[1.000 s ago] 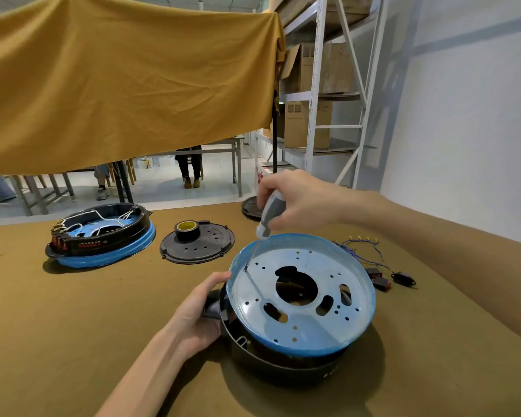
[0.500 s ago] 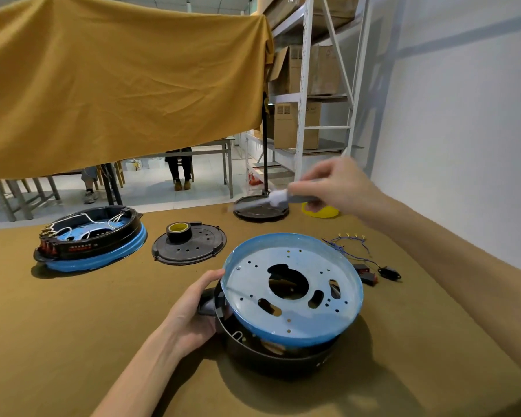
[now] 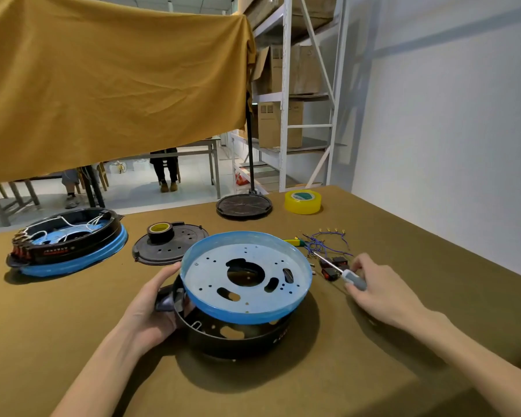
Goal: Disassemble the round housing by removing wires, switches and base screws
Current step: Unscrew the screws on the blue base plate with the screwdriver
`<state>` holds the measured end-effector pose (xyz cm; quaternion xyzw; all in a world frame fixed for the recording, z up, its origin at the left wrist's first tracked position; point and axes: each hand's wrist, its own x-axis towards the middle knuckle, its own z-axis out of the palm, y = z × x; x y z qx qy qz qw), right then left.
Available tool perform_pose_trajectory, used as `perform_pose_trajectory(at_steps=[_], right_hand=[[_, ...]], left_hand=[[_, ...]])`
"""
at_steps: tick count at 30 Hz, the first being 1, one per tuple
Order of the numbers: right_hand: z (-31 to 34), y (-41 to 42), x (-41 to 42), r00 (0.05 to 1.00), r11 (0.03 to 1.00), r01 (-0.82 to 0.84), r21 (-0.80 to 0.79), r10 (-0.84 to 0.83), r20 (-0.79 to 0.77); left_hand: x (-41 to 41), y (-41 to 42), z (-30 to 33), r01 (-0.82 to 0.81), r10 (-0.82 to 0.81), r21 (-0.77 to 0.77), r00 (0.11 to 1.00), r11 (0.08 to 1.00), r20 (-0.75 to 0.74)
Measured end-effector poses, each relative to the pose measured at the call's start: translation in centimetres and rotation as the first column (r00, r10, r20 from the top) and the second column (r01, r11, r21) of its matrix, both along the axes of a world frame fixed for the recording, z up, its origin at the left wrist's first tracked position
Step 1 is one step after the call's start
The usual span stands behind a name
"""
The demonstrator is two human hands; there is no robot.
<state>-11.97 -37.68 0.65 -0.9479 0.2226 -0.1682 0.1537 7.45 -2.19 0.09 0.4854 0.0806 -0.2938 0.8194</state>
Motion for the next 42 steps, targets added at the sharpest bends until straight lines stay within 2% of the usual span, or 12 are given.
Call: perform_pose_trajectory(at_steps=[4,10,12,14,16,18,20,23,25,30,36,42], right_hand=[[-1.1,-0.2,0.0,0.999,0.995,0.019,-0.1,-0.022,-0.025],[-1.5,-1.0,0.6,0.995,0.991,0.091,-0.099,-0.094,-0.025],[-1.3,-1.0,0.8,0.994,0.984,0.098,-0.151,-0.103,-0.03],[-0.8,-0.4,1.5,0.995,0.975,0.1,-0.2,-0.093,0.043],[0.5,1.3,2.8,0.978,0.986,0.042,-0.161,-0.007,0.209],[2.1,4.0,4.8,0.919,0.99,-0.108,-0.087,0.133,0.372],[3.8,7.4,7.3,0.859,0.958,-0.286,-0.026,0.268,0.435],[5.1,12.3,11.6,0.819,0.874,-0.486,0.025,0.445,0.362],[5.1,14.7,14.2,0.818,0.84,-0.539,0.063,0.505,0.276],[4.6,16.6,17.1,0.824,0.827,-0.548,0.126,0.509,0.248],[4.1,16.6,17.2,0.796,0.836,-0.548,0.035,0.508,0.329],[5.0,16.9,17.7,0.78,0.788,-0.615,0.009,0.607,0.15]], left_hand=[[0.1,0.1,-0.2,-0.002,0.002,0.0,1.0,1.0,0.005],[0.4,0.1,-0.7,-0.003,0.003,-0.019,1.0,1.0,0.012],[0.4,0.0,-0.7,0.007,-0.007,-0.019,1.0,1.0,0.018],[0.3,0.0,-0.6,0.019,-0.019,-0.023,0.999,1.0,0.028],[0.1,-0.1,-0.5,0.022,-0.021,-0.029,0.999,0.999,0.032],[0.0,0.0,-0.4,0.031,-0.03,-0.038,0.999,0.999,0.035],[-0.1,0.0,-0.2,0.045,-0.043,-0.042,0.998,0.998,0.049],[-0.2,-0.1,0.0,0.046,-0.043,-0.037,0.996,0.998,0.078],[-0.3,-0.1,0.2,0.06,-0.056,-0.031,0.992,0.998,0.112],[-0.6,-0.4,0.2,0.102,-0.093,-0.047,0.982,0.994,0.167],[-1.1,-1.8,-0.1,0.0,0.012,-0.061,0.979,0.998,0.204],[-1.3,-1.6,-0.2,0.029,-0.019,-0.062,0.989,0.998,0.149]])
